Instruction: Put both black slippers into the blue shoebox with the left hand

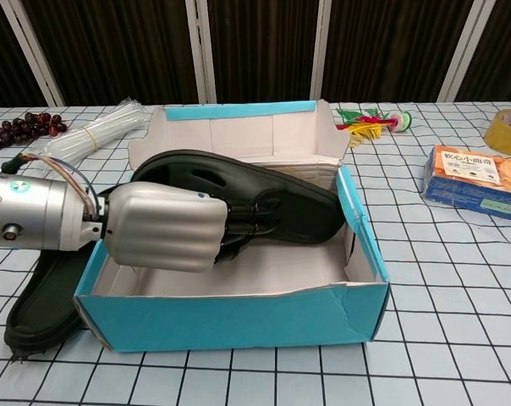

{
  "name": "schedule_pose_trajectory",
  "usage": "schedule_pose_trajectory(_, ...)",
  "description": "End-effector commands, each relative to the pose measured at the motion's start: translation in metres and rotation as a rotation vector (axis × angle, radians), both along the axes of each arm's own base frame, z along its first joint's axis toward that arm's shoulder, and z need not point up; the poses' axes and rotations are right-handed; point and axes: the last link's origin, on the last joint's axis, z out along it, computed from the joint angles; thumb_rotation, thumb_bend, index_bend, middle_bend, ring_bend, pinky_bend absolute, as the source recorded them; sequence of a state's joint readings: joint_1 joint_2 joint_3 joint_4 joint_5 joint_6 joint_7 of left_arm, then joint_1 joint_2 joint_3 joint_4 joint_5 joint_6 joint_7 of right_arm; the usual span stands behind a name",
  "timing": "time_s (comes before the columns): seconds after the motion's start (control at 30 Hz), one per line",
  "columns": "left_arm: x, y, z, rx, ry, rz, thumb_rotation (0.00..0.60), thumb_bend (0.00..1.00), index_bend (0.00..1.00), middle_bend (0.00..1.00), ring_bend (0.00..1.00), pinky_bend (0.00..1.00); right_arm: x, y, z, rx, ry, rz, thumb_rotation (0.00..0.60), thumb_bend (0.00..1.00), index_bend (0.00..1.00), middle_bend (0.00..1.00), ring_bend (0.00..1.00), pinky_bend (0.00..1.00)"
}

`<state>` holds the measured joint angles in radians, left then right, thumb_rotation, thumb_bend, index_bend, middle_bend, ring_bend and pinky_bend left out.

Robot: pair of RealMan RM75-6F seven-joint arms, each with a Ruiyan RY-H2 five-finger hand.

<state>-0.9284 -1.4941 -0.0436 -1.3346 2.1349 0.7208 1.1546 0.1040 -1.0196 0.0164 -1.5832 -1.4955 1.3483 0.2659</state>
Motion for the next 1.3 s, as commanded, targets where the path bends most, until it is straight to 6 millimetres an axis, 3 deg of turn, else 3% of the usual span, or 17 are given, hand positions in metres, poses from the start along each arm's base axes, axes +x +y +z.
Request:
schedule_pose_trajectory(0.03, 0.001, 0.0, -0.002, -0.007, -0.001, 0.01, 0.6, 0.48, 0.51, 0.51, 0.07, 0.08, 0.0, 0.0, 0.0, -0.001, 0.001, -0.001, 0.6, 0.22, 0.07, 0.1, 0.15, 0.11)
schedule_pose_trajectory(0.53, 0.008, -0.001, -0.01, -0.067, -0.018, 0.069, 0.6, 0.48, 0.5, 0.49, 0.07, 0.08, -0.001, 0.001, 0.002, -0.002, -0.003, -0.003, 0.6, 0.22, 0.07, 0.1, 0.15, 0.11)
schedule_pose_trajectory(0.67, 0.011, 0.001, -0.008, -0.061, -0.039, 0.079, 0.6, 0.45, 0.45, 0.46, 0.07, 0.08, 0.0, 0.001, 0.001, -0.003, -0.003, -0.002, 0.6, 0.22, 0.07, 0.1, 0.15, 0.11)
schedule_pose_trajectory(1.1, 0.02, 0.003, -0.002, -0.031, -0.059, 0.053, 0.6, 0.37, 0.19, 0.19, 0.01, 0.07, -0.001, 0.001, 0.002, -0.005, -0.007, -0.005, 0.6, 0.22, 0.07, 0.1, 0.15, 0.11)
schedule_pose_trajectory(1.3, 0.02, 0.002, -0.004, -0.03, -0.043, 0.061, 0.6, 0.34, 0.12, 0.1, 0.0, 0.06, -0.001, 0.002, 0.003, -0.006, -0.011, -0.004, 0.6, 0.22, 0.07, 0.1, 0.15, 0.1)
